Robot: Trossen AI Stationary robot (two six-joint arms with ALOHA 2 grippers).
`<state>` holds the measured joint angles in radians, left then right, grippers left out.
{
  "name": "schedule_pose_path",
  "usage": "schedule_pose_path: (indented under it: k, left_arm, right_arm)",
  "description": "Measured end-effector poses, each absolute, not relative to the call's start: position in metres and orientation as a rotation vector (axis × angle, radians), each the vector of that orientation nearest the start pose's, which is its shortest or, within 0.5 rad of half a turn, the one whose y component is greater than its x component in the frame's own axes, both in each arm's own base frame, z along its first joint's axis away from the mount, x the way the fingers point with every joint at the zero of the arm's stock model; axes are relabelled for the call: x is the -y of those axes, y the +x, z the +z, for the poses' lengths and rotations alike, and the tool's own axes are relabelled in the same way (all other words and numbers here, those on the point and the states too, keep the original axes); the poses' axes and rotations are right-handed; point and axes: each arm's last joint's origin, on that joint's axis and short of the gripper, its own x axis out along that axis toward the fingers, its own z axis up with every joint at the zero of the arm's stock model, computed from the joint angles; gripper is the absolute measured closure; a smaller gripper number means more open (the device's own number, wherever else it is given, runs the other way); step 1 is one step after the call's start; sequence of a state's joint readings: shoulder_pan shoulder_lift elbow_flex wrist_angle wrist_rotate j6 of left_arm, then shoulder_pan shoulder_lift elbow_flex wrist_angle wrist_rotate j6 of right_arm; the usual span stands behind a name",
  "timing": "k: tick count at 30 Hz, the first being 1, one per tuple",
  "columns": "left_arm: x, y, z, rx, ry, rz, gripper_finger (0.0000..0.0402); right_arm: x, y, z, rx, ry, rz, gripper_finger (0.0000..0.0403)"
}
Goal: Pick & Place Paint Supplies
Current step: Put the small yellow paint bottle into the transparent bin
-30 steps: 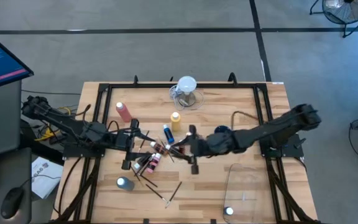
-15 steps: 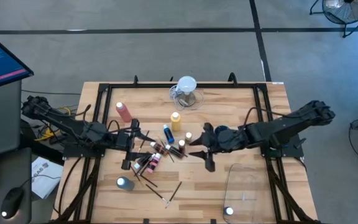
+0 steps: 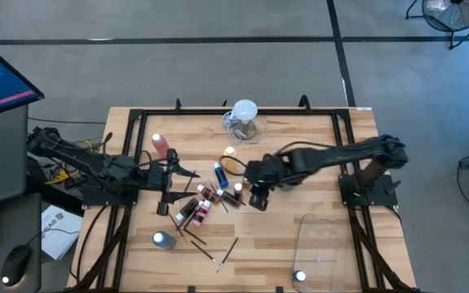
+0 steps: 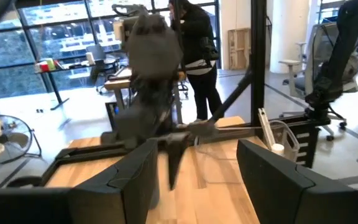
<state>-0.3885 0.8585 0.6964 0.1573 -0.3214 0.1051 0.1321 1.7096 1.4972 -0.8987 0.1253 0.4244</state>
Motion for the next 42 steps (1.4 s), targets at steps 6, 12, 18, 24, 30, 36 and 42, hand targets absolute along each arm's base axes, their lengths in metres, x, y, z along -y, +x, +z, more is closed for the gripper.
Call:
schedule_pose_path:
  k: [6, 12, 18, 24, 30, 36, 42]
  left_arm:
    - [0.061, 0.173, 0.319, -0.031, 0.084, -0.071, 0.0192]
    - [0.063, 0.173, 0.315, -0.046, 0.086, -0.085, 0.0192]
    - [0.064, 0.173, 0.314, -0.049, 0.085, -0.101, 0.0192]
    - [0.065, 0.173, 0.314, -0.05, 0.085, -0.109, 0.0192]
    - [0.065, 0.173, 0.314, -0.049, 0.085, -0.109, 0.0192]
    - [0.065, 0.173, 0.314, -0.049, 0.082, -0.109, 0.0192]
    - [0.065, 0.173, 0.314, -0.049, 0.082, -0.109, 0.0192]
  right_arm:
    - [-0.023, 0.381, 0.278, -1.228, 0.222, -0.306, 0.0259]
    - [-0.009, 0.396, 0.27, -1.308, 0.228, -0.329, 0.0221]
    - [-0.005, 0.4, 0.252, -1.4, 0.231, -0.265, 0.0165]
    - [-0.004, 0.408, 0.253, -1.323, 0.203, -0.226, 0.0148]
    - [0.004, 0.407, 0.253, -1.334, 0.214, -0.242, 0.0147]
    - [0.016, 0.408, 0.253, -1.316, 0.23, -0.264, 0.0147]
    - [0.022, 0.406, 0.244, -1.335, 0.238, -0.279, 0.0147]
